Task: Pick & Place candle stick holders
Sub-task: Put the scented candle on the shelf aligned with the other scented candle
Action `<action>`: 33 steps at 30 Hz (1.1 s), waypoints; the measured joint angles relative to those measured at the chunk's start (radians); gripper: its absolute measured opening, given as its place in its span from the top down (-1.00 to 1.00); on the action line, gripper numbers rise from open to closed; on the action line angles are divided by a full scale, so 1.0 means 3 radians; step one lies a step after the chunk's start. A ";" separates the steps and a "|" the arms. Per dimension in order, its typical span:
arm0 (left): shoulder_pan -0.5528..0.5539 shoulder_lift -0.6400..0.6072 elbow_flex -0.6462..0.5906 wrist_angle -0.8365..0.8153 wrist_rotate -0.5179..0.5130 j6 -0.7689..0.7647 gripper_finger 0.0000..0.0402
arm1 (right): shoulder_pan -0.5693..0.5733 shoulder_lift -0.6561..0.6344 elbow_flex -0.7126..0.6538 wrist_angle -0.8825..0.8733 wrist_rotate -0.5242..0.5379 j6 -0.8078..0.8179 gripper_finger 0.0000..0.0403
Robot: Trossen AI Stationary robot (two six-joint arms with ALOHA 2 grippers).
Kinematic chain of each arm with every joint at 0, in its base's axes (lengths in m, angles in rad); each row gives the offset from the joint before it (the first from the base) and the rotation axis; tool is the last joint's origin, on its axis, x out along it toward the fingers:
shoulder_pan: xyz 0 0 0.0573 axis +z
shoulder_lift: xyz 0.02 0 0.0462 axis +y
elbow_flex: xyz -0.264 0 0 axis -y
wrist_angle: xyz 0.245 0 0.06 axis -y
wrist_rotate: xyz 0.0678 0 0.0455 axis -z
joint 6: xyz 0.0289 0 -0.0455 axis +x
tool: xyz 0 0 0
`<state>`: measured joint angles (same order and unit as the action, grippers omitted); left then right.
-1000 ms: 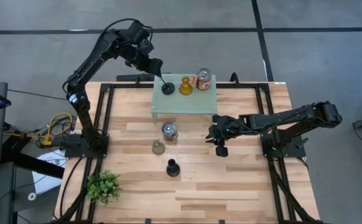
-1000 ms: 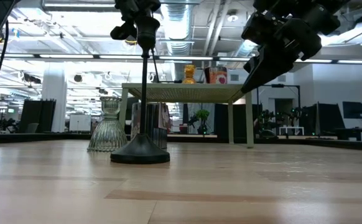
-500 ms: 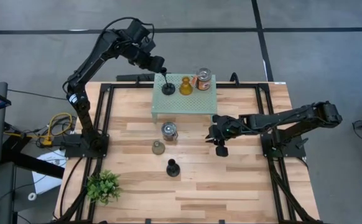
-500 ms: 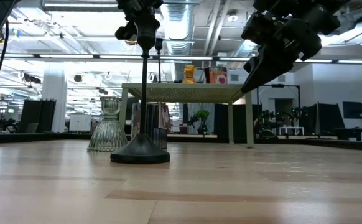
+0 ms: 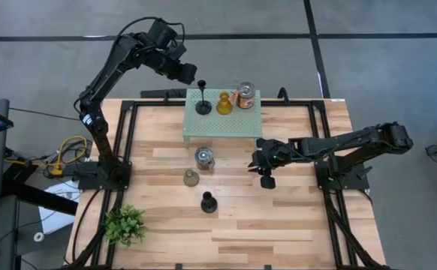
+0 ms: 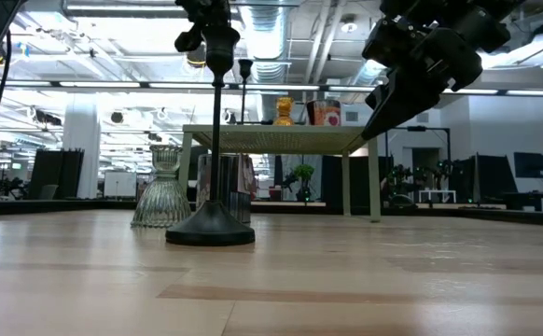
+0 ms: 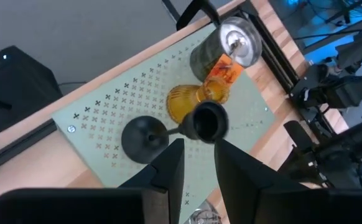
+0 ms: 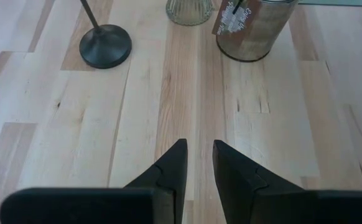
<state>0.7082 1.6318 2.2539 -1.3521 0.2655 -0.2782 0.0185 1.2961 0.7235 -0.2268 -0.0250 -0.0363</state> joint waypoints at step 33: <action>-0.1845 -0.1436 -0.1442 0.0868 -0.0674 0.1334 0.71 | 0.0006 -0.0001 -0.0001 0.0719 0.0261 -0.0079 0.66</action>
<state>0.1546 1.2009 1.8212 -1.0919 0.0632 0.1220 0.0204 1.2957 0.7231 -0.0110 0.0532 -0.0601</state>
